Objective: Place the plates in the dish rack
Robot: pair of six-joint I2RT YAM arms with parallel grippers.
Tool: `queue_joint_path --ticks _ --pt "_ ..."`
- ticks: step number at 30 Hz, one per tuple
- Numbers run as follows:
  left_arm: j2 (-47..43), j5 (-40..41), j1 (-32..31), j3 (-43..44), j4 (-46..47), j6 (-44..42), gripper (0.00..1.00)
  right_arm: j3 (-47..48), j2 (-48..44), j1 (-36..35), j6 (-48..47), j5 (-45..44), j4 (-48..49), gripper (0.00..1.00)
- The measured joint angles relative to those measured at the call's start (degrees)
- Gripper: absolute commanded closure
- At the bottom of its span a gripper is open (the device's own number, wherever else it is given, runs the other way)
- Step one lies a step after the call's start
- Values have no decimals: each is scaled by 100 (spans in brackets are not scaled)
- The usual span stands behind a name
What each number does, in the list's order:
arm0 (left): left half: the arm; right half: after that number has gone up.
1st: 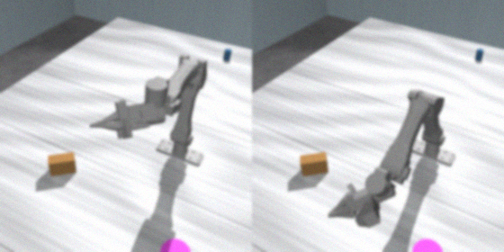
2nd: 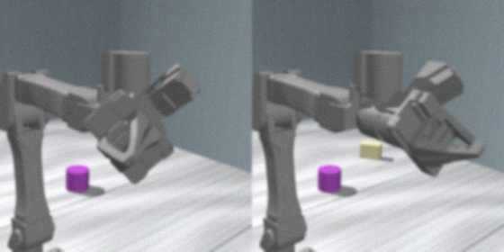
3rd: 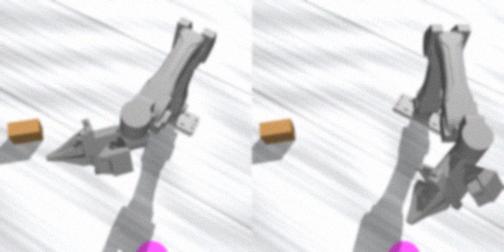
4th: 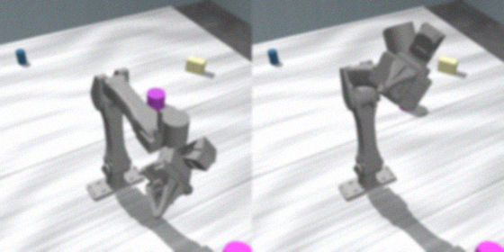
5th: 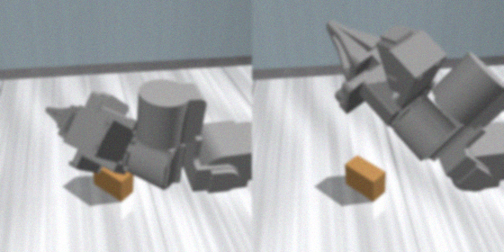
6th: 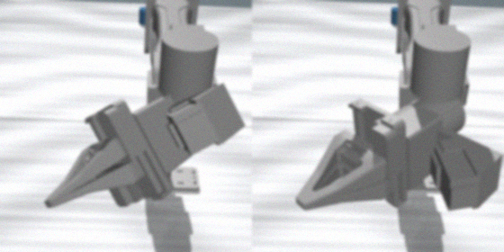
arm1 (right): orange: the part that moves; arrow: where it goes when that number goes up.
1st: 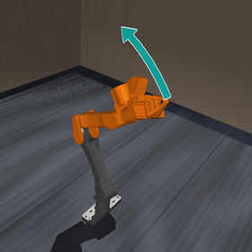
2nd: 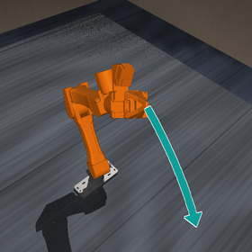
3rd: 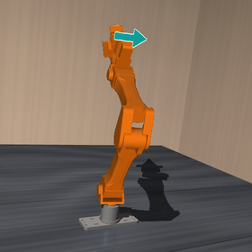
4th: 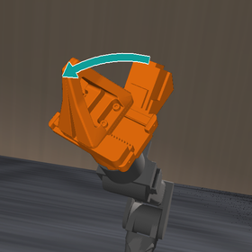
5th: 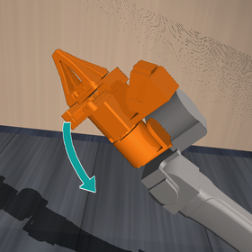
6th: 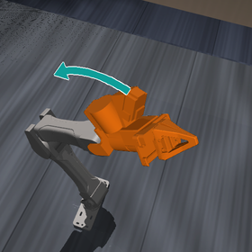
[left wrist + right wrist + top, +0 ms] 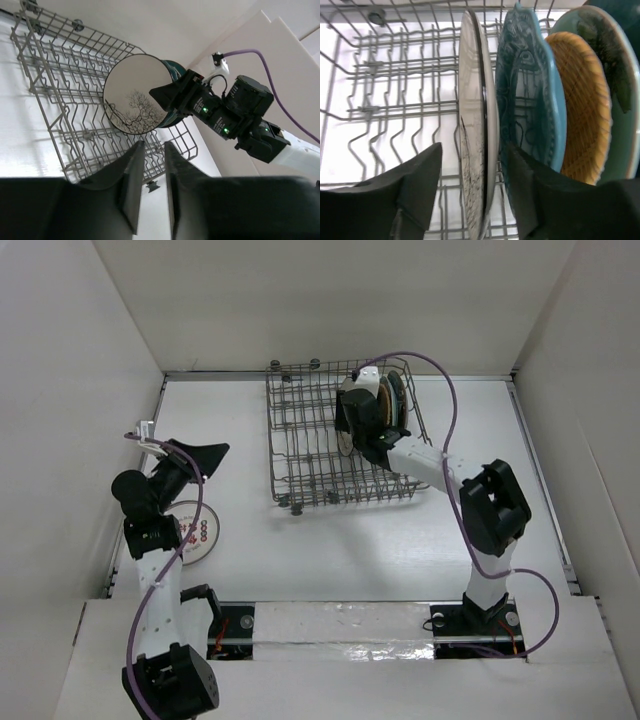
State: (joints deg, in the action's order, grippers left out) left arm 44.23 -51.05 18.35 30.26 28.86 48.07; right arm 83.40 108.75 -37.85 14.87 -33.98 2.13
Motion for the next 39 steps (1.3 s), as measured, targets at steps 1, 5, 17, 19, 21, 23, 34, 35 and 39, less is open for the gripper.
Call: queue_joint_path --ticks 1,5,17,19,21,23,34,35,39 --pt "-24 17 0 42 -52 -46 95 -22 -92 -2 2 35 -4 33" --pt "-107 109 0 280 -284 -166 100 -109 -564 -9 -4 153 9 31" --pt "-269 203 0 645 -400 -166 100 -361 -1617 -778 -118 1001 219 99" --pt "-284 269 -9 855 -614 -352 95 -356 -1591 -1161 -118 1248 256 99" --pt "-313 378 -94 1069 -796 -577 90 -337 -1488 -1567 -116 1438 262 99" --pt "-382 463 -293 1248 -916 -772 84 -330 -1340 -1923 -68 1663 297 99" --pt "-1749 1923 -1458 1784 -1945 -2184 63 560 271 -2570 302 2658 210 67" --pt "-1805 2028 -1499 1784 -1967 -2275 63 730 446 -2629 302 2704 140 61" --pt "-1827 2435 -1733 1722 -2284 -2601 60 1419 1082 -2798 363 2916 -66 44"
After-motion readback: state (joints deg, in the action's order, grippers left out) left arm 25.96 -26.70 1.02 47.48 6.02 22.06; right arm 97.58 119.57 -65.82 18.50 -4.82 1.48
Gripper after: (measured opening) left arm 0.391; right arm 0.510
